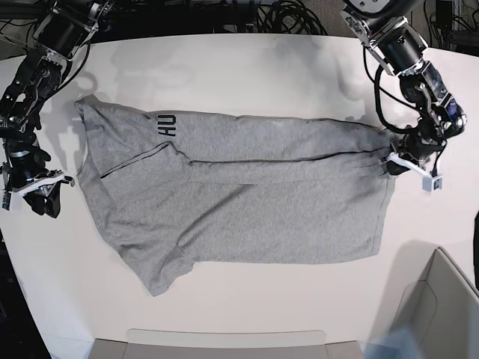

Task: Fold the T-shirt properly
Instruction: 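Release the fabric and raise both grippers back toward the collar edge, then grasp the folded edge near the collar with both grippers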

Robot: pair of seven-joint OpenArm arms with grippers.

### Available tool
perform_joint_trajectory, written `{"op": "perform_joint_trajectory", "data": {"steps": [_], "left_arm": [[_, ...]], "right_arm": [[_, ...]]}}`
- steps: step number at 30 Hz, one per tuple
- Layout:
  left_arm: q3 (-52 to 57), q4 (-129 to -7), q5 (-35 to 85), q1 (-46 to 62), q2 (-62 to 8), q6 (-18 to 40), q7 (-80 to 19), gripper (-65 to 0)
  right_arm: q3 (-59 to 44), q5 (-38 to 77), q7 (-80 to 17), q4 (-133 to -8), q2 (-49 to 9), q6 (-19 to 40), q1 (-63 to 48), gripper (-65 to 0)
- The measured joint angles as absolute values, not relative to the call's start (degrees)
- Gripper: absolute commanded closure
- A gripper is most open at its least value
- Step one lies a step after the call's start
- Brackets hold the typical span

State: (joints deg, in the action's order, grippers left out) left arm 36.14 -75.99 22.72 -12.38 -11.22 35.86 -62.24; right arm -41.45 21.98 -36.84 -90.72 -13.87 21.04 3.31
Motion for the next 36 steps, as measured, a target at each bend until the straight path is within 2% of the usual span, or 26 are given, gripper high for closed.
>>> {"op": "perform_joint_trajectory", "data": {"steps": [2,5,8,11,16,20,24,26,30,33,36], "left_arm": [[35.2,-75.0,23.6,-13.3,-10.7,35.9,-61.4,-6.9],[35.5,-73.6,23.3,-15.3,-10.7,35.7,-62.3,-12.2],[39.1,-73.5,23.7,-16.6,-11.1,29.8,-61.3,-16.9],[42.0,-73.5,23.5,-17.0,-11.1,25.4,-61.5,-17.1],[42.4,-73.5,23.2,-18.3,-11.1,25.5,-61.6,-17.0],[46.7,-79.1,23.5,-15.3,-10.3,27.1,-65.1,-17.0],[47.9,-91.0,22.4,-9.0,-9.5,37.1,-67.3,-17.0],[47.6,-96.5,23.7,-6.2,-8.8,39.9,-67.2,-17.0],[47.2,-99.7,24.0,-1.8,-8.4,40.1,-67.1,-17.0],[47.3,-99.6,23.5,0.6,-8.8,39.9,-67.1,-17.0],[47.4,-99.6,23.5,1.0,-8.7,39.9,-67.1,-17.0]], "right_arm": [[-41.5,21.8,-36.9,-90.8,-13.3,21.0,2.5,-20.9],[-41.5,21.7,-37.1,-90.8,-12.8,21.1,1.6,-20.9],[-41.5,21.7,-36.8,-90.8,-13.1,21.1,0.8,-20.9],[-41.5,21.7,-36.9,-90.9,-13.1,21.1,0.0,-20.9],[-41.5,21.5,-37.1,-92.3,-12.8,21.2,-1.5,-20.9],[-42.0,24.4,-43.3,-101.0,-11.5,21.2,-5.0,-20.9],[-46.9,32.7,-52.8,-108.7,-11.2,21.8,-10.0,-20.9],[-50.9,33.8,-58.2,-108.9,-10.4,21.4,-12.1,-21.0],[-57.9,35.0,-62.9,-108.7,-6.6,21.3,-14.7,-21.1],[-58.2,35.9,-63.2,-108.6,-5.9,21.3,-18.3,-22.0],[-55.9,35.7,-63.0,-105.5,-6.8,22.3,-20.4,-26.1]]}}
